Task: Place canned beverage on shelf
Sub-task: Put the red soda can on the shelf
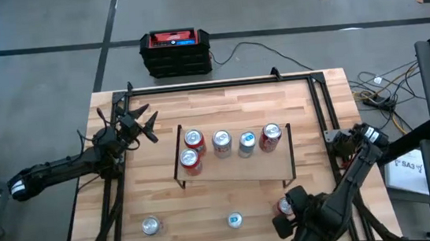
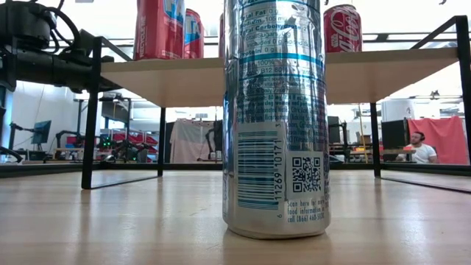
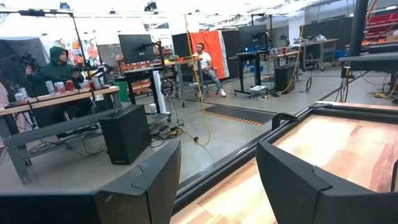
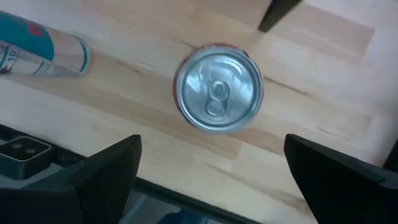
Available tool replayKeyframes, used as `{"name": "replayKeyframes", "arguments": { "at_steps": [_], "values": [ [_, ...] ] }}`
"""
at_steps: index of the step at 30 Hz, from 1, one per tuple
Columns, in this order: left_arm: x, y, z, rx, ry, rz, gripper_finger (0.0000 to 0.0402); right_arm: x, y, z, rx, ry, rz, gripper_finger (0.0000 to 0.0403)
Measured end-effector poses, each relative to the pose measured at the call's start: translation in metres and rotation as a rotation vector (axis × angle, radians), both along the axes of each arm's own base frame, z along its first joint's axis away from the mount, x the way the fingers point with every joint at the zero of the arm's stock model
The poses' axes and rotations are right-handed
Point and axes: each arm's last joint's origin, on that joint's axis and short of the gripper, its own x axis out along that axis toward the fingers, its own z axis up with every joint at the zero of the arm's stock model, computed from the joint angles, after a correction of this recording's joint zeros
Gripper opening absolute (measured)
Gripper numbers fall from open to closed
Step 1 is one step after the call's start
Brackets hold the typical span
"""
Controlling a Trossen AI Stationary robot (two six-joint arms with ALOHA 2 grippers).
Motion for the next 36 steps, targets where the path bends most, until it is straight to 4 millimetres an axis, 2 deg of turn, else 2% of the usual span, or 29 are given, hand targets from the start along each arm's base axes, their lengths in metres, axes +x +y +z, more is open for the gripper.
{"name": "replayKeyframes", "arguments": {
  "at_steps": [5,16,22,36],
  "values": [
    [0.000,0.000,0.000,0.000,0.000,0.000,0.0195,0.007,-0.009,-0.001,-0.021,0.012,0.005,0.0382],
    [0.000,0.000,0.000,0.000,0.000,0.000,0.0195,0.017,-0.029,-0.023,-0.018,0.138,-0.014,0.0382],
    [0.000,0.000,0.000,0.000,0.000,0.001,0.0195,0.021,-0.028,-0.026,0.013,0.118,0.022,0.0382],
    [0.000,0.000,0.000,0.000,-0.001,0.000,0.0195,0.021,-0.029,-0.044,0.020,0.114,-0.062,0.0382]
  ]
}}
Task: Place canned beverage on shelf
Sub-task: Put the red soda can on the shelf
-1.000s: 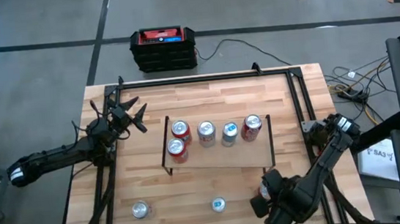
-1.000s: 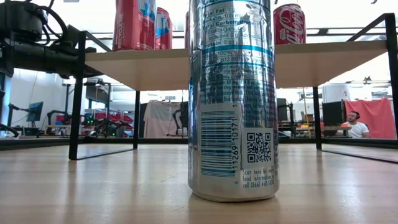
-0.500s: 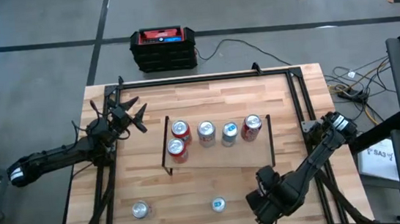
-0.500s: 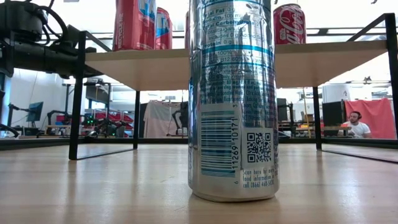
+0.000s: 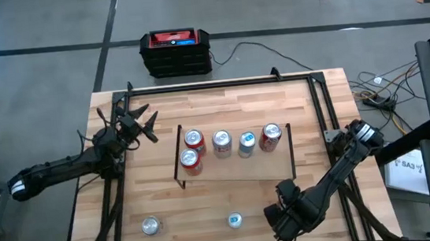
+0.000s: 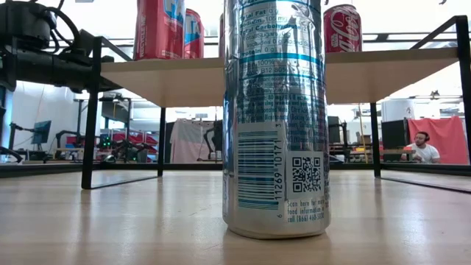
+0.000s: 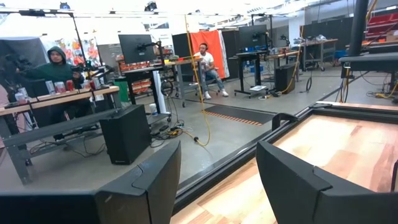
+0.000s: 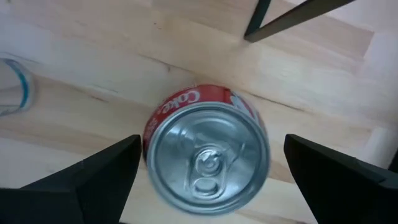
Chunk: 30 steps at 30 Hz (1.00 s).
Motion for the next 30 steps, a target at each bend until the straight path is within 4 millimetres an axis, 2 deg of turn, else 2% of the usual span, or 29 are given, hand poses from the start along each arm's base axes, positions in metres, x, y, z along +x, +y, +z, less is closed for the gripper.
{"name": "replayKeyframes", "arguments": {
  "at_steps": [8,16,25,30],
  "values": [
    [0.0000,0.0000,0.0000,0.000,0.000,0.000,0.0195,0.0017,0.0017,0.0012,0.023,-0.027,-0.008,0.0382],
    [0.0000,0.0000,0.0000,0.000,0.000,0.000,0.0195,-0.0010,-0.0013,0.0013,-0.011,-0.018,-0.156,0.0371],
    [0.0000,0.0000,0.0000,0.000,0.000,0.000,0.0195,0.0019,-0.0003,0.0002,-0.019,-0.071,-0.176,0.0293],
    [0.0000,0.0001,-0.0001,0.000,0.000,0.001,0.0195,0.0017,-0.0005,0.0011,-0.011,-0.084,-0.306,0.0253]
  ]
}}
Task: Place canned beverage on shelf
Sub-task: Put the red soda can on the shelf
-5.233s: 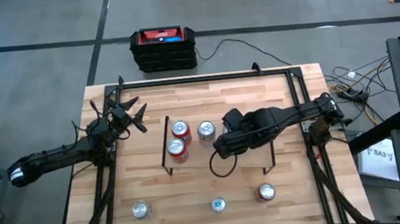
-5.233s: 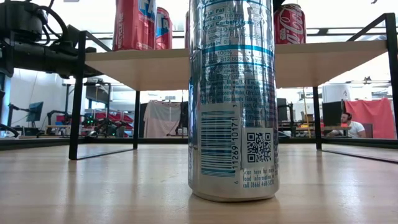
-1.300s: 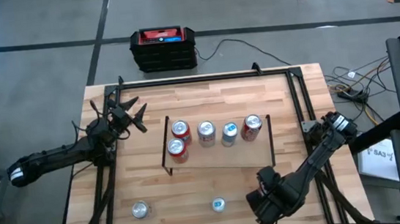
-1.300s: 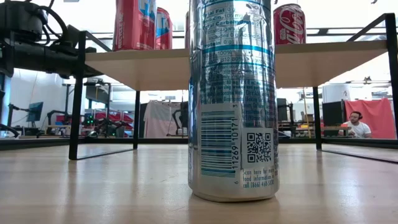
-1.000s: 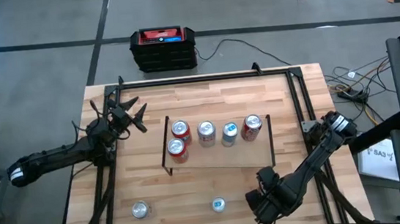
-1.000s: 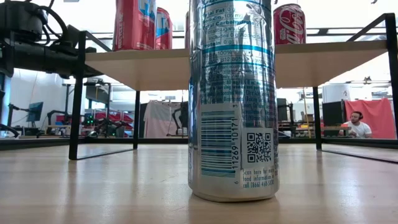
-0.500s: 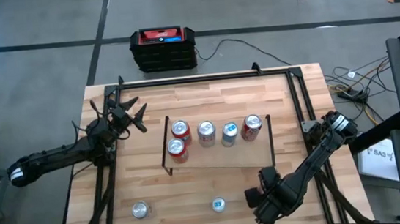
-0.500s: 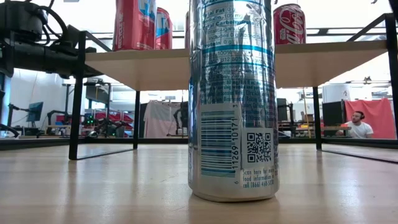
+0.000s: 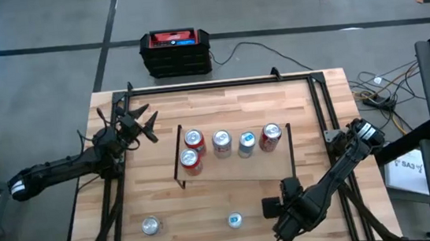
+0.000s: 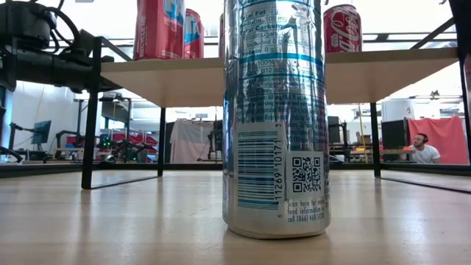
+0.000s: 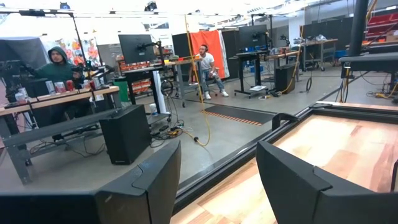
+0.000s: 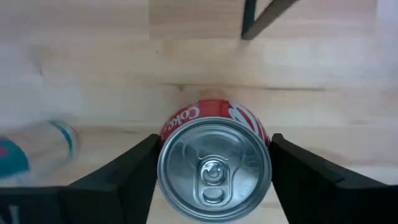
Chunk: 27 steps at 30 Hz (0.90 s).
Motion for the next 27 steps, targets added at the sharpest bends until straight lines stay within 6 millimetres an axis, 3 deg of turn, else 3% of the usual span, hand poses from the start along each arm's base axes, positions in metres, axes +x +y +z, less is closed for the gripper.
{"name": "replayKeyframes", "arguments": {
  "at_steps": [7,14,20,27],
  "values": [
    [0.000,0.000,0.000,0.000,0.000,0.000,0.0195,0.000,0.001,0.002,0.050,-0.023,-0.304,0.0259],
    [0.000,0.000,0.000,0.000,0.000,-0.001,0.0195,0.004,0.007,0.006,0.141,-0.023,-0.497,0.0258],
    [0.000,0.000,0.000,0.000,0.000,0.000,0.0195,0.005,0.006,0.007,0.164,-0.032,-0.799,0.0259],
    [0.000,0.000,0.000,0.000,0.000,0.000,0.0195,0.013,0.001,0.007,0.196,-0.034,-0.853,0.0260]
  ]
}}
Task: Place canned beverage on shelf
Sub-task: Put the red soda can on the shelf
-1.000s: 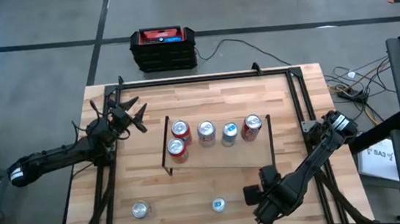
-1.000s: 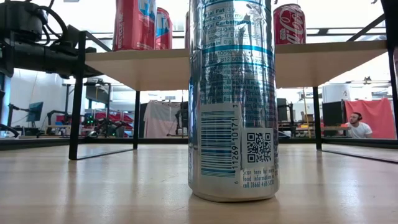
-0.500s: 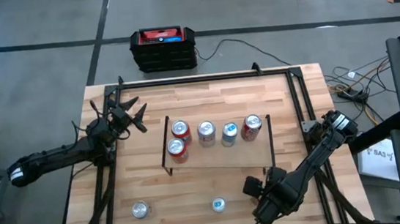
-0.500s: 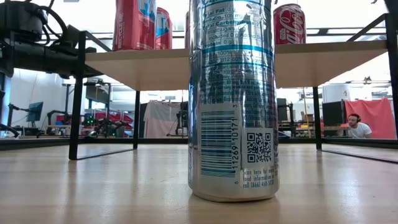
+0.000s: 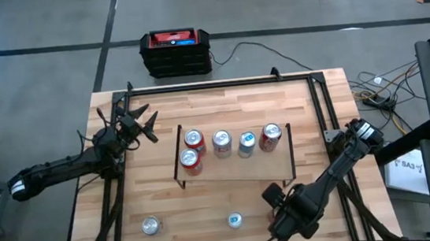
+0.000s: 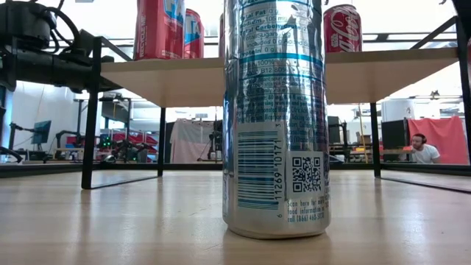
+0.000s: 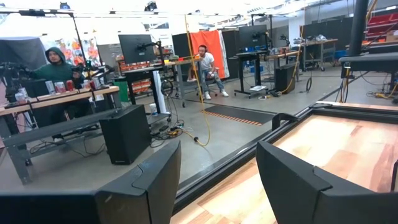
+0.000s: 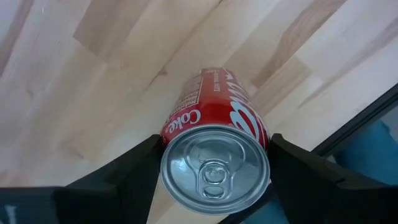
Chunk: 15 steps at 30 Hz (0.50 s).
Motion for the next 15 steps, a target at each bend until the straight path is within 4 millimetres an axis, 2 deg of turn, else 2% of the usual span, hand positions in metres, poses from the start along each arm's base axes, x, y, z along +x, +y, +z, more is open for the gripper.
{"name": "replayKeyframes", "arguments": {
  "at_steps": [4,8,15],
  "values": [
    [0.000,0.000,0.000,0.000,0.000,0.000,0.0195,0.002,0.000,0.000,0.009,-0.014,0.021,0.0260],
    [0.000,0.000,0.000,0.000,0.000,-0.001,0.0195,0.001,0.000,0.002,0.001,-0.027,0.147,0.0263],
    [0.000,0.000,0.000,0.000,0.000,-0.001,0.0195,-0.001,-0.003,0.010,0.007,-0.055,0.272,0.0317]
  ]
}}
